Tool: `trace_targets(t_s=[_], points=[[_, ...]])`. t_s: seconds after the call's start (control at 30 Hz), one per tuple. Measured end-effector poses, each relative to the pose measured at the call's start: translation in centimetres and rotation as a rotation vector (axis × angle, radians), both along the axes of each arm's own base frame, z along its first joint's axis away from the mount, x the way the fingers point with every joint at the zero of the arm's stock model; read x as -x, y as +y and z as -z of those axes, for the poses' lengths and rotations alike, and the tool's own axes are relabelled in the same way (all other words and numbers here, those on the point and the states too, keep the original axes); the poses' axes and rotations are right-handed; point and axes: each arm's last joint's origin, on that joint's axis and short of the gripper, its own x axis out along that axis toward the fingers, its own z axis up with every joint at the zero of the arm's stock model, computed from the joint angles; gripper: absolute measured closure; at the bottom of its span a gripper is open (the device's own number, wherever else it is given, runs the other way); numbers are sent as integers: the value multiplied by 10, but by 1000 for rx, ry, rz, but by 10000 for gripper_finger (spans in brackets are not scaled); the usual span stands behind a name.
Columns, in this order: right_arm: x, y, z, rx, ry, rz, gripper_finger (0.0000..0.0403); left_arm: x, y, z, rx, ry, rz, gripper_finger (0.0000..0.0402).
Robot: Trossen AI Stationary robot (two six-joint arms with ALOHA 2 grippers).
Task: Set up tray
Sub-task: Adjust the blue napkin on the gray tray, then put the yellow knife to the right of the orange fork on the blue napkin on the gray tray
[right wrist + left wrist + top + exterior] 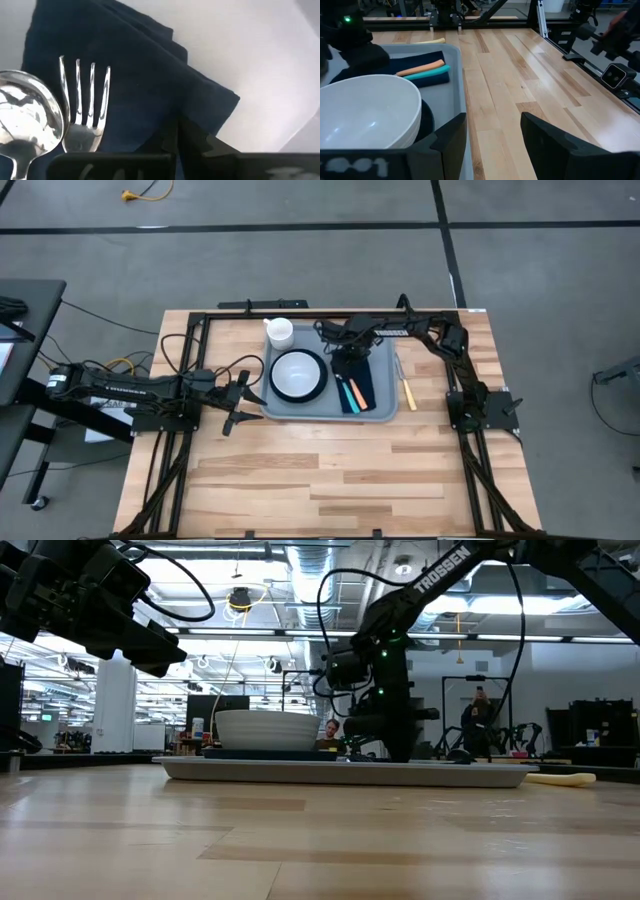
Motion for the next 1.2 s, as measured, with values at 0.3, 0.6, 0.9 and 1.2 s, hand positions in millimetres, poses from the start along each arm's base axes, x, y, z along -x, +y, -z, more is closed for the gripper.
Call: trace_targets(t_s=[0.3,0.6,0.9,1.2], points=[[6,-9,0,43,28,75,403,0,0,0,0,0,0,226],[10,-18,0,54,23,146,403,0,0,0,0,0,0,226],[12,-17,-18,102,-12,151,403,0,0,0,0,0,0,226],[51,3,-101,70,-34,107,403,0,0,0,0,1,0,226]])
